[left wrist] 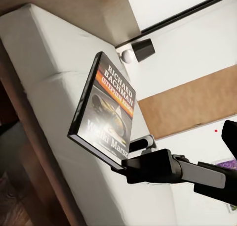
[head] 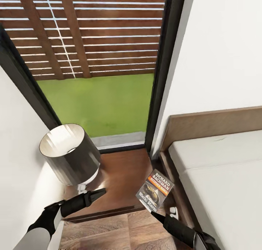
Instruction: In the bedroom, move the book from the bed onto either nightstand, and place the two sandals side by side next to the bed.
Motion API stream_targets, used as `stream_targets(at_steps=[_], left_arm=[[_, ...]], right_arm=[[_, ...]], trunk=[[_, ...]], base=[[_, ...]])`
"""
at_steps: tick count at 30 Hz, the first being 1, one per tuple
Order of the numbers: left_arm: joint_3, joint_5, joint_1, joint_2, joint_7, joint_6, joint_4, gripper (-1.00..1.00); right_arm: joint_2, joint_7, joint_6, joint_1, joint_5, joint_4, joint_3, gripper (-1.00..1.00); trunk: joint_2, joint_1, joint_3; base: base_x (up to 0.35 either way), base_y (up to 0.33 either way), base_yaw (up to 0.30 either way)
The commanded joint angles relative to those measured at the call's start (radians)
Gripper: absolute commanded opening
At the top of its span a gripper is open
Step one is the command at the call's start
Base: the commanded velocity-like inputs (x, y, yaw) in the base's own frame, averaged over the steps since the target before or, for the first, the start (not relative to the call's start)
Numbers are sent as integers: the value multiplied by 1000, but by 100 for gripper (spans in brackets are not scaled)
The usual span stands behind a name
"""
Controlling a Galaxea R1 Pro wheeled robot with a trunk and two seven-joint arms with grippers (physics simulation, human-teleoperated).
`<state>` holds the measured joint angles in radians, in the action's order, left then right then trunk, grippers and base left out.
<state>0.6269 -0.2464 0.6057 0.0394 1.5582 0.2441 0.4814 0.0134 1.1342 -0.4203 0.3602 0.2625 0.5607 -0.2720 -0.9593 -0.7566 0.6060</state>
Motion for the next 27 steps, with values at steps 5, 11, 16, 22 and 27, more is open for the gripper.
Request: stream_targets(at_steps=[5, 11, 16, 22, 27], left_arm=[[6, -11, 2, -1, 6, 11, 0, 100], [7, -11, 2, -1, 6, 11, 0, 100], [7, -11, 2, -1, 6, 11, 0, 100], [7, -11, 2, -1, 6, 11, 0, 100], [7, -11, 1, -1, 6, 11, 0, 100]], right_arm=[[0, 4, -9, 0, 6, -1, -1, -100], [-1, 4, -9, 0, 6, -1, -1, -100], [-1, 4, -9, 0, 6, -1, -1, -100], [0, 5, -9, 0, 6, -1, -1, -100], [0, 4, -9, 0, 6, -1, 0, -100]], trunk=[[-1, 0, 1], [-1, 0, 1], [-1, 0, 1], [-1, 0, 1], [-1, 0, 1]], base=[[0, -124, 145], [0, -67, 6], [0, -219, 0], [0, -69, 0], [0, -7, 1]])
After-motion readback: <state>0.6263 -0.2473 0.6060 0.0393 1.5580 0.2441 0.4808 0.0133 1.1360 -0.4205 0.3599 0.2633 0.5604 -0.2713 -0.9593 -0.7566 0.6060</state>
